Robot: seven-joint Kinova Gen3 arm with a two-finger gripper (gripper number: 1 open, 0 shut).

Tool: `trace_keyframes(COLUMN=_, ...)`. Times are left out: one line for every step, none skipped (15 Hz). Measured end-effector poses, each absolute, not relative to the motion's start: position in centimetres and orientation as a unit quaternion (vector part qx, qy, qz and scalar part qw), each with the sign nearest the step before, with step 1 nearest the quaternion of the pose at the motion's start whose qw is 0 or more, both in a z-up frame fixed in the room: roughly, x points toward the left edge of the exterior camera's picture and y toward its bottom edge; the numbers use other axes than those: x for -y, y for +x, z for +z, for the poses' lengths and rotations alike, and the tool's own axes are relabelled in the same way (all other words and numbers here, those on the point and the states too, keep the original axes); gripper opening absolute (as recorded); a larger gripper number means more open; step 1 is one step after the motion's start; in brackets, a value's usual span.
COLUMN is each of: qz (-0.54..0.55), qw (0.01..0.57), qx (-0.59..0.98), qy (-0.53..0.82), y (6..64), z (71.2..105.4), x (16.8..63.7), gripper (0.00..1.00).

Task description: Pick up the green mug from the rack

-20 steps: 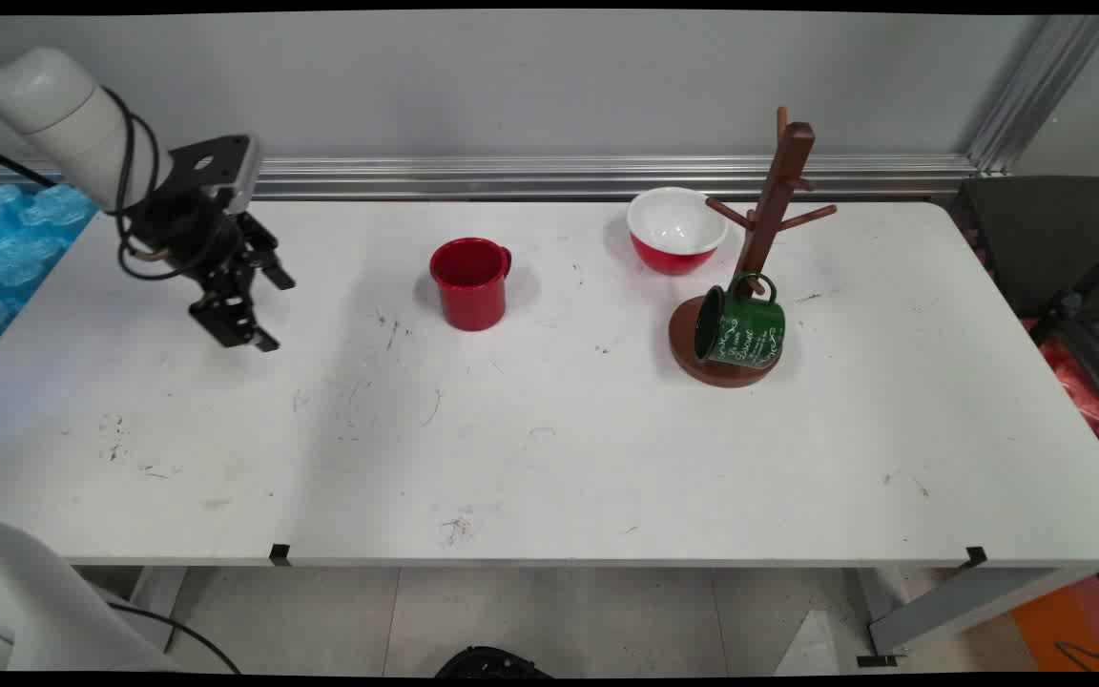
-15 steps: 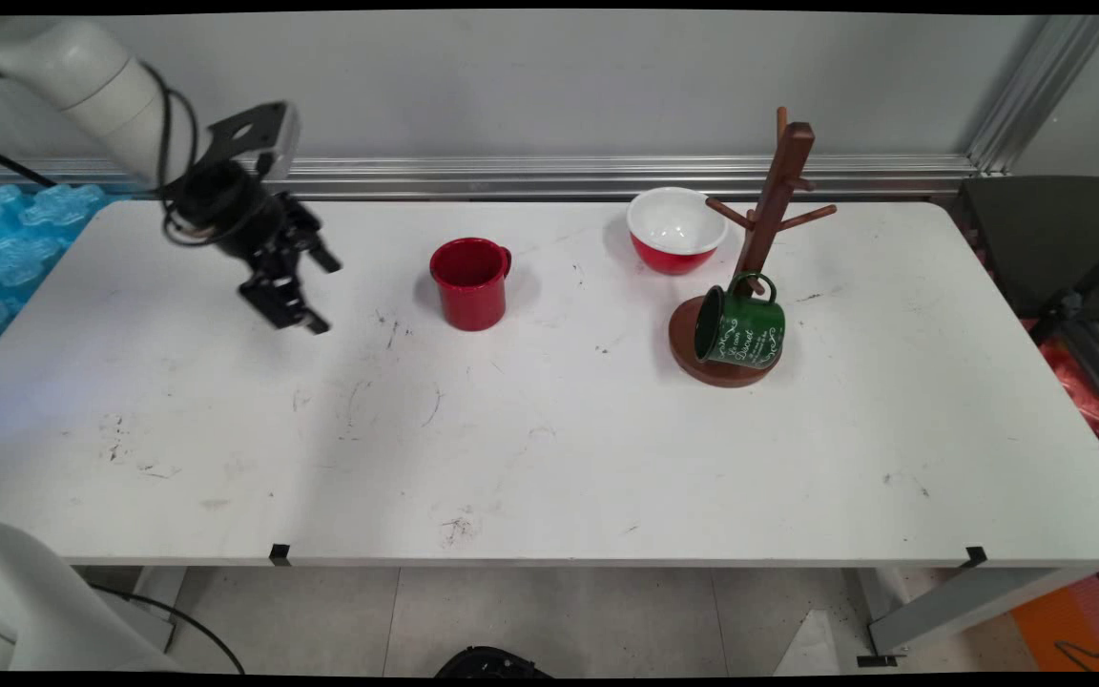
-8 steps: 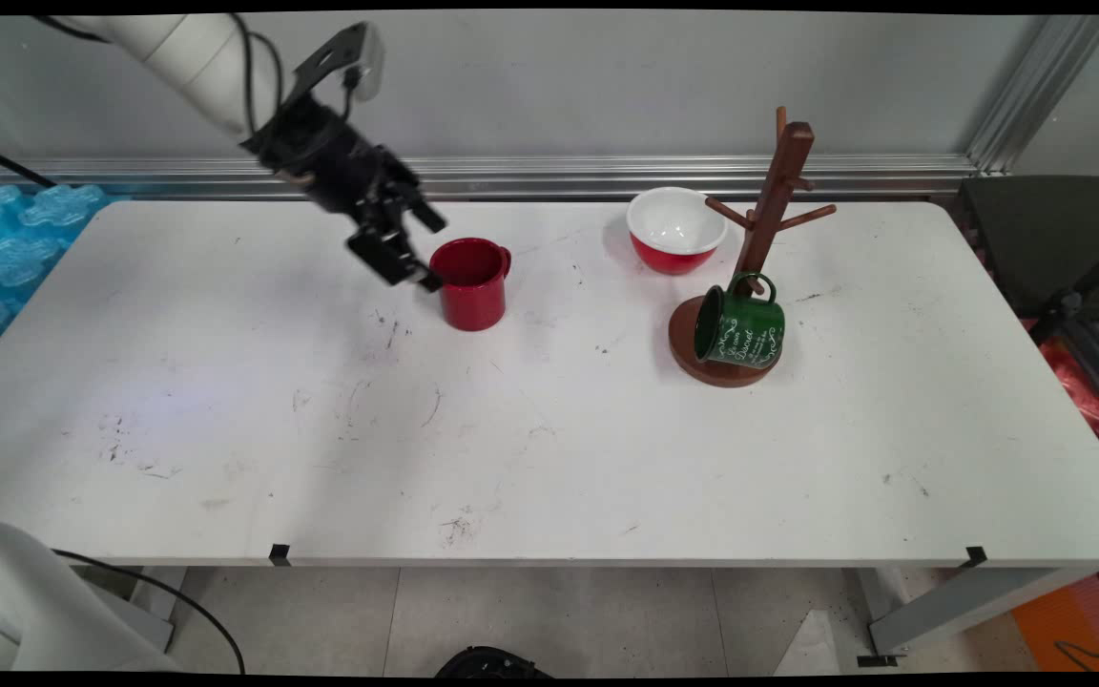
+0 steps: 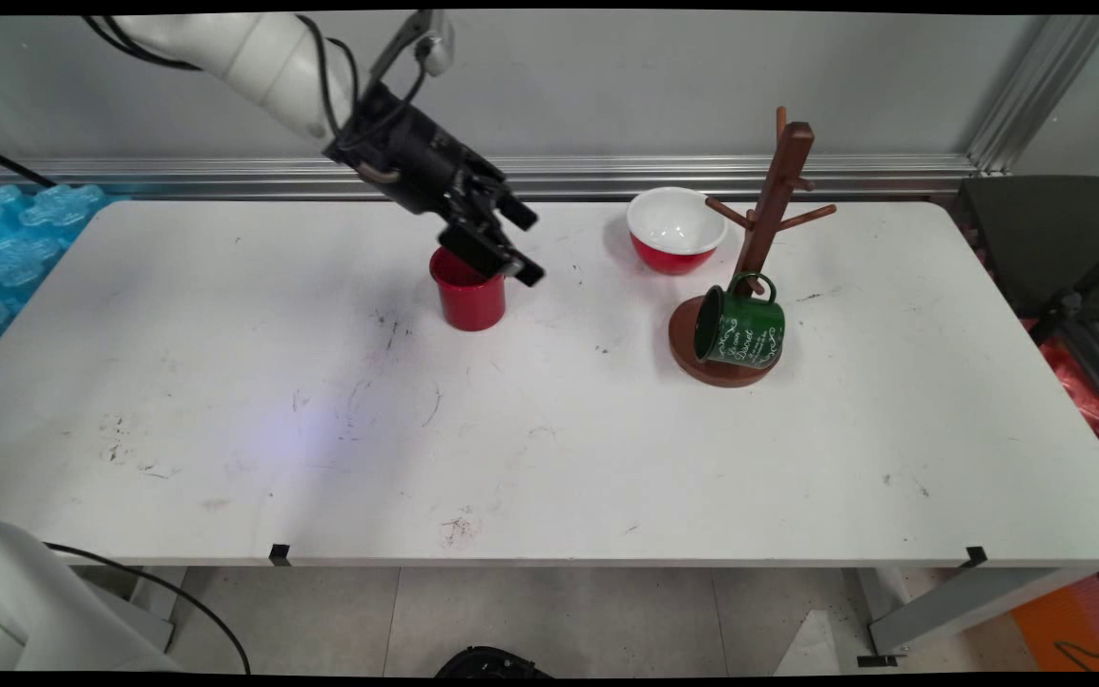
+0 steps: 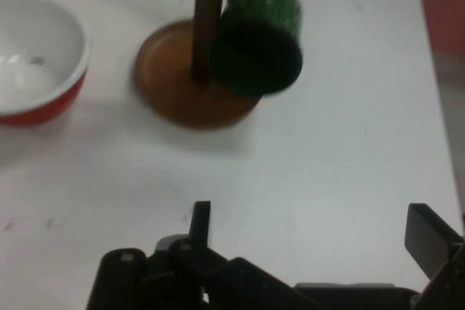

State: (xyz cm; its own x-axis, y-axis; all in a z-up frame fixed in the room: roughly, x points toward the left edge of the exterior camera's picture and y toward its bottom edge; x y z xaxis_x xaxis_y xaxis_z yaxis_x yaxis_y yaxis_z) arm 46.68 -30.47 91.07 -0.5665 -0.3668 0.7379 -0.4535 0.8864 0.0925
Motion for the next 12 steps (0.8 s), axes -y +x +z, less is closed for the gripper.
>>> trace_keyframes(qz=0.051, qw=0.413, qx=0.879, qy=0.233, y=46.2, z=90.7, x=30.6, gripper=1.00)
trace_keyframes(qz=0.049, qw=0.419, qx=0.876, qy=0.233, y=45.9, z=90.4, x=30.6, gripper=1.00)
trace_keyframes(qz=0.046, qw=0.429, qx=0.872, qy=0.233, y=45.3, z=89.9, x=30.7, gripper=1.00)
trace_keyframes(qz=0.043, qw=0.436, qx=0.868, qy=0.233, y=44.9, z=89.4, x=30.8, gripper=1.00)
trace_keyframes(qz=0.041, qw=0.444, qx=0.864, qy=0.234, y=44.5, z=88.7, x=31.0, gripper=1.00)
trace_keyframes(qz=0.040, qw=0.450, qx=0.861, qy=0.234, y=44.1, z=88.2, x=31.2, gripper=1.00)
trace_keyframes(qz=0.039, qw=0.453, qx=0.859, qy=0.234, y=43.8, z=87.8, x=31.2, gripper=1.00)
trace_keyframes(qz=0.038, qw=0.458, qx=0.857, qy=0.234, y=43.5, z=87.2, x=31.4, gripper=1.00)
trace_keyframes(qz=0.037, qw=0.463, qx=0.854, qy=0.234, y=43.1, z=86.5, x=31.6, gripper=1.00)
trace_keyframes(qz=0.037, qw=0.467, qx=0.852, qy=0.235, y=42.7, z=85.8, x=31.8, gripper=1.00)
trace_keyframes(qz=0.036, qw=0.470, qx=0.850, qy=0.235, y=42.4, z=85.3, x=32.0, gripper=1.00)
trace_keyframes(qz=0.036, qw=0.473, qx=0.848, qy=0.235, y=42.1, z=84.6, x=32.2, gripper=1.00)
